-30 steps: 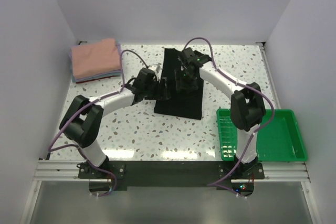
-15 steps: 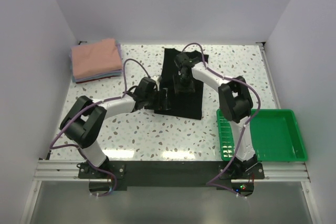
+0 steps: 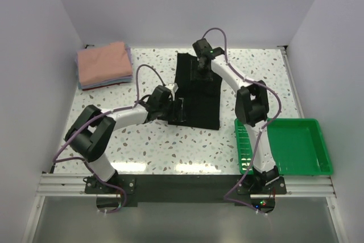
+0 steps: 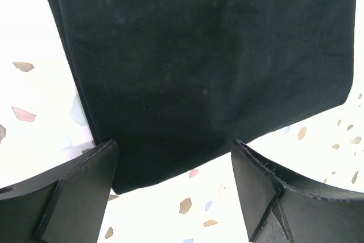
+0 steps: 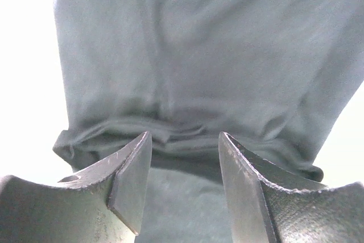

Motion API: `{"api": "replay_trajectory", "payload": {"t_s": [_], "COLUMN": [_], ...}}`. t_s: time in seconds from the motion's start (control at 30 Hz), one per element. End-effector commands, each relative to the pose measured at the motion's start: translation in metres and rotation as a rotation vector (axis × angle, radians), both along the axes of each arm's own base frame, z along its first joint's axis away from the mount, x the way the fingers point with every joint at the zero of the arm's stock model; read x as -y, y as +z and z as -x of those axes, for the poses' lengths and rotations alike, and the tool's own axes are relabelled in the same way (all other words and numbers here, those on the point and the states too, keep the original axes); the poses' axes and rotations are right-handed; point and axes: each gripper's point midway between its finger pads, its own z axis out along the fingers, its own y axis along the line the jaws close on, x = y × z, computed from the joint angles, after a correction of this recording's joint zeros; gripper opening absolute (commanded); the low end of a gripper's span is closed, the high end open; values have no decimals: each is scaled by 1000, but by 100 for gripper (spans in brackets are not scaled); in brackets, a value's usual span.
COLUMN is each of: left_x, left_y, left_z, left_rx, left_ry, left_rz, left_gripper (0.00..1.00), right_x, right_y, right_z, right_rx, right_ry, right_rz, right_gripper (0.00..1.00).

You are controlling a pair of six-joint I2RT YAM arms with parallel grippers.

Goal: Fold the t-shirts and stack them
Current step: Fold the tshirt

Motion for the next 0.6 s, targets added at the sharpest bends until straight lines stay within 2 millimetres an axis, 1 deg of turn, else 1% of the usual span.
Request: {"api": "replay_trajectory", "payload": {"t_s": [0.0, 0.03, 0.1, 0.17, 0.2, 0.23, 0.27, 0.3, 0.33, 0.37, 0.4, 0.47, 0.5, 0.53, 0.57], "left_x": [-12, -12, -13, -13, -14, -14, -14, -14, -14, -15, -15, -15, -15, -16, -17], "left_y": [-14, -13, -12, -11, -7, -4, -1, 9, 13, 19, 29, 38, 47, 50, 53], "left_z": [24, 25, 26, 28, 27, 27, 27, 25, 24, 23, 20, 18, 17, 16, 15], "left_rx": [-62, -63, -60, -59, -47, -40, -35, -16, -4, 8, 29, 43, 56, 64, 69], "left_ry": [-26, -27, -29, -30, -27, -26, -23, -17, -10, -3, 10, 27, 37, 51, 64], "left_rz": [-66, -65, -65, -65, -63, -62, -62, -50, -46, -42, -28, -18, -2, -3, 2], "left_gripper": [86, 86, 86, 86, 86, 86, 86, 86, 87, 87, 87, 88, 88, 88, 89], "right_x": [11, 12, 13, 16, 17, 17, 17, 20, 25, 25, 29, 33, 34, 39, 42], "right_y": [28, 36, 45, 58, 54, 58, 74, 79, 68, 87, 70, 69, 76, 58, 52], "right_z": [-17, -18, -17, -10, -3, 3, 10, 15, 29, 40, 56, 75, 86, 106, 116], "right_rx": [51, 60, 70, 74, 55, 53, 67, 75, 38, 61, 13, -10, -3, -60, -77], "right_ry": [-46, -45, -46, -39, -31, -22, -11, -9, -7, 7, 12, 14, 23, 23, 24], "right_rz": [-21, -40, -58, -79, -77, -83, -106, -112, -94, -128, -118, -133, -153, -135, -132], "right_gripper": [55, 55, 55, 55, 55, 55, 55, 55, 55, 55, 55, 55, 55, 55, 55]}}
